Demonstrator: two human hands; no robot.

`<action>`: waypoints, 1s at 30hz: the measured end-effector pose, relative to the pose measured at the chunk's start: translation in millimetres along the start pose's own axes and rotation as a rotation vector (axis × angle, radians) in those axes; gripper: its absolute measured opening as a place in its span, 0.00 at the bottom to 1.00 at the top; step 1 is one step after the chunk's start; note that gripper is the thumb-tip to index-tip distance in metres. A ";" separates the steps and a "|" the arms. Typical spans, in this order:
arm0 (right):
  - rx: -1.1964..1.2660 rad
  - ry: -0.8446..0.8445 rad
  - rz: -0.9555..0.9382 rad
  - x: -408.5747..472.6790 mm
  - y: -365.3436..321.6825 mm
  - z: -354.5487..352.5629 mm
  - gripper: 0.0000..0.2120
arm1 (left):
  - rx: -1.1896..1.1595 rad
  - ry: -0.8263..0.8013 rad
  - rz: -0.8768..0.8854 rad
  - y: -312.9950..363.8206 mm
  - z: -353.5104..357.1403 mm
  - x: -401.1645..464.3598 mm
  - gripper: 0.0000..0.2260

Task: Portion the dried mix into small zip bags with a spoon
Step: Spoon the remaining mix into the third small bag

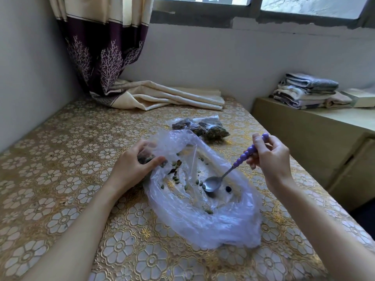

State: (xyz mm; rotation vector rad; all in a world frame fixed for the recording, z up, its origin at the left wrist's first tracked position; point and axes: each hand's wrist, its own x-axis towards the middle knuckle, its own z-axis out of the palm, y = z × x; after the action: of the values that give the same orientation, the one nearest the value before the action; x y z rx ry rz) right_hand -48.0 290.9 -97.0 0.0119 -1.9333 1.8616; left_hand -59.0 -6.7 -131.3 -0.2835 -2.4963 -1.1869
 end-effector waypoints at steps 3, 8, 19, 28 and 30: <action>0.016 0.012 0.025 0.2 1.7 7.4 0.10 | -0.004 -0.007 -0.007 1.4 -0.3 0.0 0.28; 0.046 0.008 0.097 0.9 6.0 17.9 0.09 | -0.005 -0.004 -0.008 1.5 -0.3 0.1 0.23; 0.210 0.014 0.276 -3.7 -0.9 14.0 0.11 | 0.012 -0.008 0.000 0.2 -0.5 0.2 0.23; 0.103 -0.155 0.321 -20.0 -8.5 24.2 0.09 | -0.026 0.032 0.008 1.4 0.3 0.0 0.21; 0.123 -0.171 0.371 -19.8 -9.1 27.4 0.09 | -0.020 0.034 0.011 1.8 0.6 0.0 0.20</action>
State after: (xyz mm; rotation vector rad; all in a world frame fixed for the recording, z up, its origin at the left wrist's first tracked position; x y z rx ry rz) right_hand -35.9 258.1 -94.3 -0.1643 -2.0387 2.2847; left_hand -58.5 -5.2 -130.4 -0.2794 -2.4520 -1.2037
